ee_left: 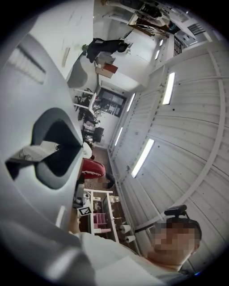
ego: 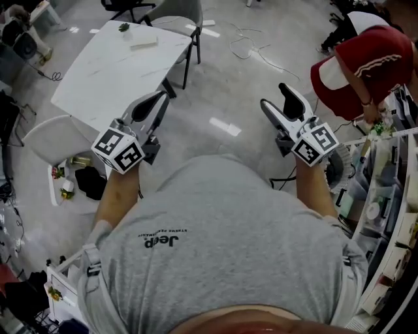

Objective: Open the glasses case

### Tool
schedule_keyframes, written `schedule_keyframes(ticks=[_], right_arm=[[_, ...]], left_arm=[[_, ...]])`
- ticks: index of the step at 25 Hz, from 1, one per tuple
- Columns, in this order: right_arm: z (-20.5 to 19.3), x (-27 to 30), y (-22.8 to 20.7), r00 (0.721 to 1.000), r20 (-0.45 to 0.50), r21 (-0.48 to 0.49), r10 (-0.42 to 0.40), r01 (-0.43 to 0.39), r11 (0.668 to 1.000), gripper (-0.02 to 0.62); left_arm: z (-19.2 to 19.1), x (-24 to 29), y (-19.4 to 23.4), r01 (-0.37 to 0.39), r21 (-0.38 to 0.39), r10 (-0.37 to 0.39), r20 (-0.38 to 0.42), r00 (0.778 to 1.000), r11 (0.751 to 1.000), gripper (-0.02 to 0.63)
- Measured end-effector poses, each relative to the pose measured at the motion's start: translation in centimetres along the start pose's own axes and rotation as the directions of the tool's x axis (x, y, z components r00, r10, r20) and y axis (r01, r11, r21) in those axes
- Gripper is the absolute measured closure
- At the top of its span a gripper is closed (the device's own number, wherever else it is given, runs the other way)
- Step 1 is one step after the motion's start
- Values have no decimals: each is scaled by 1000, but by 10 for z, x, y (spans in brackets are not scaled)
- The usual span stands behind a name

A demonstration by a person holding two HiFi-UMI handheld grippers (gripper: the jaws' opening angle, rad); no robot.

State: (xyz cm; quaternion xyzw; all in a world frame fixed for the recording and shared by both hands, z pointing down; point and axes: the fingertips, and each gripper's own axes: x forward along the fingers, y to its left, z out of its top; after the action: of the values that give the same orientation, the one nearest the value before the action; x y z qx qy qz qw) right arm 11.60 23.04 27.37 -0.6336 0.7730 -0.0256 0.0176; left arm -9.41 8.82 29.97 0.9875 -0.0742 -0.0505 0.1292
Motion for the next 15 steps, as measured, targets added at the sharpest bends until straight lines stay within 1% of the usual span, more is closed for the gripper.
schedule_keyframes(ticks=[3,7,10,15], right_arm=[[5,45,-1,1000,-3,-5,0,0,1000,285],[4,85,-9,1000,-16,3,-13,13,1000,285],[0,104,-22,999,-34,12,-24,25,1000,285],[-13,125,-48,998,-62,34,-26,28,999,285]], left_arm=[[13,2,44,15,-2,-15,6,1000,1000,557],[19,5,88,19,-24,-19,-1,1000,1000,557],[23,15,110,17,-34,-17,-5,1000,999,557],[18,35,133,11,-48,-13,-29,1000,999,557]])
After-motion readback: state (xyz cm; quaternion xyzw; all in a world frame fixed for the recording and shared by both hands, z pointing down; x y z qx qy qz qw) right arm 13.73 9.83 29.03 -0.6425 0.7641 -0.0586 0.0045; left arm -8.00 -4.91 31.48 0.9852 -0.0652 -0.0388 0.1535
